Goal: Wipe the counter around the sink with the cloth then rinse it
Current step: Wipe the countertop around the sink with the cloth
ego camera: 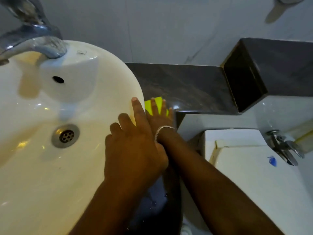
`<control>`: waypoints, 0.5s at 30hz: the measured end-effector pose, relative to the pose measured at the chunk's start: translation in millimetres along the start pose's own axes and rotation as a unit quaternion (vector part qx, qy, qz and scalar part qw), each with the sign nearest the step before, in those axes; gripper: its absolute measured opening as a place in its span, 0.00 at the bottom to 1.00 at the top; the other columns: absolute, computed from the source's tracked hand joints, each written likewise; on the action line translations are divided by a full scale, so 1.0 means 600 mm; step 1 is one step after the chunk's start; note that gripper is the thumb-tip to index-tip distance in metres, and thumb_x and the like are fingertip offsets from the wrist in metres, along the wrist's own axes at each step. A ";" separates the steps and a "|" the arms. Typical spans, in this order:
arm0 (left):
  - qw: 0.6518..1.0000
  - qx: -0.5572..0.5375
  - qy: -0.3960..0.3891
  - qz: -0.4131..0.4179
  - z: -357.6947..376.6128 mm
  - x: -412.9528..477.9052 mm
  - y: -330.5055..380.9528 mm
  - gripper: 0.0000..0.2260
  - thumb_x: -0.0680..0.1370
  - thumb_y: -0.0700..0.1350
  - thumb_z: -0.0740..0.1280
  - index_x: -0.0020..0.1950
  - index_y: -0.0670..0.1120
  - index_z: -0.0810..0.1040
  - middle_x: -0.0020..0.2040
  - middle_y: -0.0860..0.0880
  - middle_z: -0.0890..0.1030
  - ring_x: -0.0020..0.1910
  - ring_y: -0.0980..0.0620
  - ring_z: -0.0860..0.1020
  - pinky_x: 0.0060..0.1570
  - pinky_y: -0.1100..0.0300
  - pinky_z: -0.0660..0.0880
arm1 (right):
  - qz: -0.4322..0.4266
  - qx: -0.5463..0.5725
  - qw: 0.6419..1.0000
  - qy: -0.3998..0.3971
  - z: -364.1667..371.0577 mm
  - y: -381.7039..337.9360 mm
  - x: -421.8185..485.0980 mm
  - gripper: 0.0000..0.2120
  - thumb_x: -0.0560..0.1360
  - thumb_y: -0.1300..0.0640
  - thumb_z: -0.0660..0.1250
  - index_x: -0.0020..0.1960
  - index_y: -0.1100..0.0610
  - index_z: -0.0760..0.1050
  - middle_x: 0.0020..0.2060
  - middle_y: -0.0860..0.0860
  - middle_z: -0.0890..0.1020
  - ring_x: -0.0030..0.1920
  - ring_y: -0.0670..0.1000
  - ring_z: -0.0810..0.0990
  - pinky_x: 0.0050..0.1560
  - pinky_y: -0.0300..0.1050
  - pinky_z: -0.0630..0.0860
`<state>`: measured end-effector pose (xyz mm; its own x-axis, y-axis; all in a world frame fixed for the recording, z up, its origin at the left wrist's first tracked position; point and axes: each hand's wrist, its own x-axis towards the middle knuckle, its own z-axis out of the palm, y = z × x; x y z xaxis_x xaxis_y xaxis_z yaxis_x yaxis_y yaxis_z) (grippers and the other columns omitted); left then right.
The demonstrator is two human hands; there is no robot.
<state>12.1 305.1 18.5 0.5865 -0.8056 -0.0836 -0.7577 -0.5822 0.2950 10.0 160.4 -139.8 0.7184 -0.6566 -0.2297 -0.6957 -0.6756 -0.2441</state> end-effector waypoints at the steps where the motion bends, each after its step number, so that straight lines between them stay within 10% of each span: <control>1: 1.000 0.005 0.000 0.000 0.001 0.002 -0.003 0.43 0.74 0.56 0.64 0.76 0.49 0.36 0.68 0.41 0.66 0.62 0.43 0.71 0.60 0.49 0.74 | -0.024 0.023 0.999 -0.006 0.003 -0.017 -0.014 0.34 0.78 0.38 0.54 0.77 0.43 0.42 0.78 0.53 0.39 0.76 0.63 0.34 0.73 0.69 0.38; 6: 1.000 0.016 0.003 0.021 0.000 0.002 -0.009 0.41 0.76 0.58 0.61 0.77 0.49 0.36 0.68 0.40 0.67 0.62 0.43 0.72 0.60 0.49 0.74 | -0.085 0.095 0.991 0.043 0.051 0.003 -0.129 0.37 0.78 0.40 0.57 0.71 0.33 0.29 0.79 0.49 0.41 0.77 0.57 0.37 0.73 0.61 0.34; 10: 0.995 0.006 -0.035 0.090 -0.008 -0.011 -0.051 0.44 0.72 0.52 0.64 0.77 0.53 0.34 0.68 0.41 0.64 0.61 0.42 0.69 0.50 0.54 0.66 | -0.091 -0.016 0.993 0.073 0.044 0.042 -0.067 0.28 0.77 0.38 0.53 0.75 0.38 0.52 0.79 0.52 0.47 0.77 0.64 0.40 0.72 0.69 0.43; 15: 0.986 0.059 -0.047 0.147 -0.016 -0.064 -0.083 0.47 0.71 0.51 0.71 0.78 0.54 0.41 0.70 0.43 0.66 0.58 0.42 0.74 0.44 0.53 0.74 | -0.173 -0.009 0.983 0.068 0.063 0.016 -0.109 0.26 0.76 0.40 0.57 0.73 0.39 0.58 0.79 0.53 0.51 0.77 0.66 0.43 0.72 0.69 0.46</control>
<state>30.2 366.2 16.3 0.3110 -0.9451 -0.1005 -0.9223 -0.3257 0.2082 -43.6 209.4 -162.6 0.9051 -0.4252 -0.0068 -0.4112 -0.8709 -0.2690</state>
